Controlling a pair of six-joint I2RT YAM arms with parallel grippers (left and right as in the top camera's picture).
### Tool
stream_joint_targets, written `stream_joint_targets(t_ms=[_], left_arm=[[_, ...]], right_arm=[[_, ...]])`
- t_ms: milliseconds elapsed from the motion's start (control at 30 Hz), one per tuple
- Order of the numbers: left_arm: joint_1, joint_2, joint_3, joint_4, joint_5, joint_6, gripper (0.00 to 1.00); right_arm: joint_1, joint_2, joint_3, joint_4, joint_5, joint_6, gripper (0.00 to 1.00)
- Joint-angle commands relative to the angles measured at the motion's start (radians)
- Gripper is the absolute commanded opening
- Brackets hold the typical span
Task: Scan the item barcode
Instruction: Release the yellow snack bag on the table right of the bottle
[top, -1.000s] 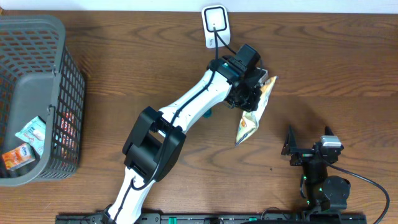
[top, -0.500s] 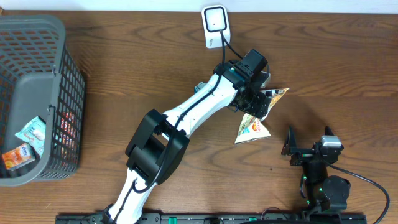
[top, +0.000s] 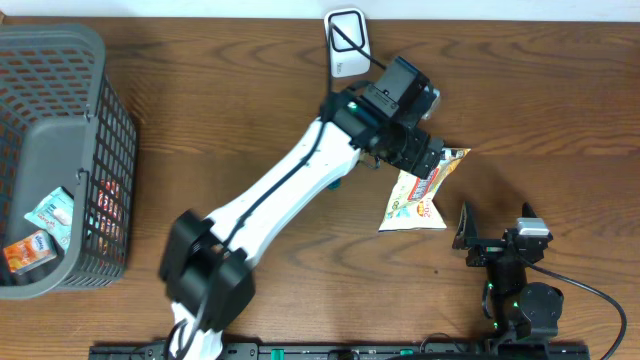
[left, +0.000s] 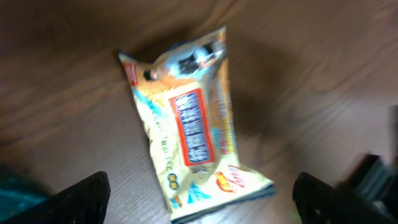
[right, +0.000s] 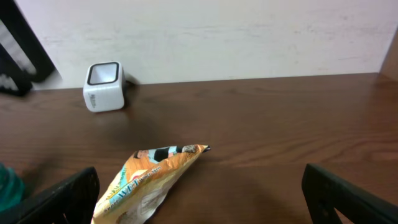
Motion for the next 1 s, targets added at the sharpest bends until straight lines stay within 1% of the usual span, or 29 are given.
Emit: stream_joint_targets(t_ms=[0,67,200,400,600,967], left_arm=[[0.014,-0.08,0.025,-0.015,-0.06,0.001,0.95],[0.024,-0.124,0.025,-0.023,-0.112,0.001,1.0],[0.061,-0.216,0.025,-0.042,-0.177,0.002,0.98],[0.142,-0.327,0.025,-0.085,-0.189,0.002,0.98],[0.262,-0.424,0.025,-0.148,-0.196,0.002,0.98],[0.551,-0.55,0.025,-0.238,-0.196,0.002,0.98]], right_arm=[[-0.008,-0.004,-0.002,-0.004,0.004,0.013,0.99],[-0.008,-0.004,-0.002,-0.004,0.004,0.013,0.99],[-0.008,-0.004,-0.002,-0.004,0.004,0.013,0.99],[-0.008,-0.004,-0.002,-0.004,0.004,0.013,0.99],[-0.008,-0.004,-0.002,-0.004,0.004,0.013,0.99],[-0.008,-0.004,-0.002,-0.004,0.004,0.013,0.99]])
